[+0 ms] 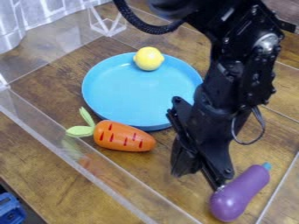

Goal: Remove the carrot from the blue tray and put it on the table

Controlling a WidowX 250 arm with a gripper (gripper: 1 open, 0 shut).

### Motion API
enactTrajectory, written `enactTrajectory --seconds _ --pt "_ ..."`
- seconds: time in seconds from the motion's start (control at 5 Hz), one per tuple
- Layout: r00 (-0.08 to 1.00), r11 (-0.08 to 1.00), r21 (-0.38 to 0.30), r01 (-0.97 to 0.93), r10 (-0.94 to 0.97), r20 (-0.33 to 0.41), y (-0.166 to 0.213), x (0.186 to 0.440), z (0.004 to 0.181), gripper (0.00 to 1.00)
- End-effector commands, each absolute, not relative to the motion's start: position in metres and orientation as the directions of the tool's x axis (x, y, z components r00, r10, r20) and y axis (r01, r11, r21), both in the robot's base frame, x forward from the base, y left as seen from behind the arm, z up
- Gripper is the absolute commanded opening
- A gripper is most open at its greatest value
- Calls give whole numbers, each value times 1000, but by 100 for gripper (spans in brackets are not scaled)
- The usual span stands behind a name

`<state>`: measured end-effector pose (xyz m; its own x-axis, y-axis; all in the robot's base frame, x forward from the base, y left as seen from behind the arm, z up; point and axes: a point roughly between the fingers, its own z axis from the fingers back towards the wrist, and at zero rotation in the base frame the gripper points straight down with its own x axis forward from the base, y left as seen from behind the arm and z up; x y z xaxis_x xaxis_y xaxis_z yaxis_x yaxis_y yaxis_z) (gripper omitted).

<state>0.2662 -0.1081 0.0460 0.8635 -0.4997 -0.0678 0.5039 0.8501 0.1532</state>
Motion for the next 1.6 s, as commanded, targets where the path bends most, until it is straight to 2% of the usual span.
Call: enactTrajectory --seconds 0.0,0.2,0.6,0.8,1.2,1.4 --pt "887 876 158 456 -461 -6 -99 273 65 0" --pt "905 893 158 422 -425 -14 -87 271 65 0" --pt "859 845 163 509 -512 -24 -51 262 55 0" --pt "839 828 155 539 -544 -8 -45 263 47 0" --pt "807 797 155 584 -591 1 -40 263 42 0" --pt "791 782 154 603 -611 5 -43 262 49 0"
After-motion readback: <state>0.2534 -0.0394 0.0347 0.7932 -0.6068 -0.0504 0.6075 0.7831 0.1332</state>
